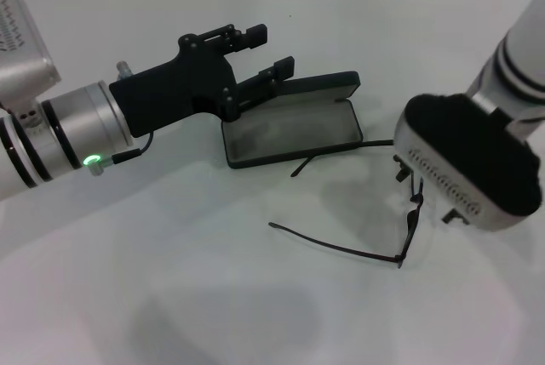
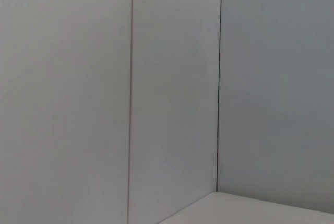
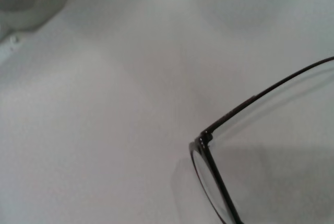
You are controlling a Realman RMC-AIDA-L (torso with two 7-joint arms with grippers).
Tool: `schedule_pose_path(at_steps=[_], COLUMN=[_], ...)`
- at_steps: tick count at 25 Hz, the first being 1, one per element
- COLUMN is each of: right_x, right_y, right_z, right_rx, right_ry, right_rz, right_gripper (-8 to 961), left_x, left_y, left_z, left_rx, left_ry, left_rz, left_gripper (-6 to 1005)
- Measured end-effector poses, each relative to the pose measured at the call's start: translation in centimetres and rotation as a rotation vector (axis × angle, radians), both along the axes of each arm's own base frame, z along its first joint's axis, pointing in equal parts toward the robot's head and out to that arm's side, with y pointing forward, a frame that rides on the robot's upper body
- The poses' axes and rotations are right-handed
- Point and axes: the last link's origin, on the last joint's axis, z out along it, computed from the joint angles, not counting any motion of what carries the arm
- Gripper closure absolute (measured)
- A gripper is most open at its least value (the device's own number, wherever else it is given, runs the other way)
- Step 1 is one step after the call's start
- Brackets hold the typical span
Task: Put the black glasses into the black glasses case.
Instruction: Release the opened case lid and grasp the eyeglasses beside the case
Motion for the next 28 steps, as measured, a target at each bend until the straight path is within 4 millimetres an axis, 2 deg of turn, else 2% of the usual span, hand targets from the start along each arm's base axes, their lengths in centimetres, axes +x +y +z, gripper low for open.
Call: schedule_pose_path(at_steps=[7,10,12,15,26,28], right_x=[0.2,0.3,0.4,0.4,1.3,1.2], right_y=[0.5,0.4,0.2,0.0,0.0,0.2], right_z=[-1.7,-2.2,-2.5,-2.6,-2.8,-2.5], right_rx=[0.007,-0.004,-0.016,-0.027,-0.036,-0.020], right_ry=[0.020,0.021,0.019,0.020,0.053,0.078], right_rz=[0.058,0.076,0.082,0.086,0.023,0.003], right_gripper=[198,315,345,390,395,465], left_x=[0.0,-0.1,-0.1,-0.1,0.1,0.1], left_y=[0.0,0.0,-0.1,-0.1,-0.3,-0.3], left_z=[-0.2,-0.2,-0.2,-0.2,-0.2,-0.1], left_rx=[-0.003,-0.002,0.000,0.000,-0.011,-0.008], left_ry=[-0.002,0.000,0.002,0.002,-0.031,-0.034], left_rz=[0.005,0.004,0.003,0.004,0.004,0.005], left_gripper=[431,431,432,432,434,434])
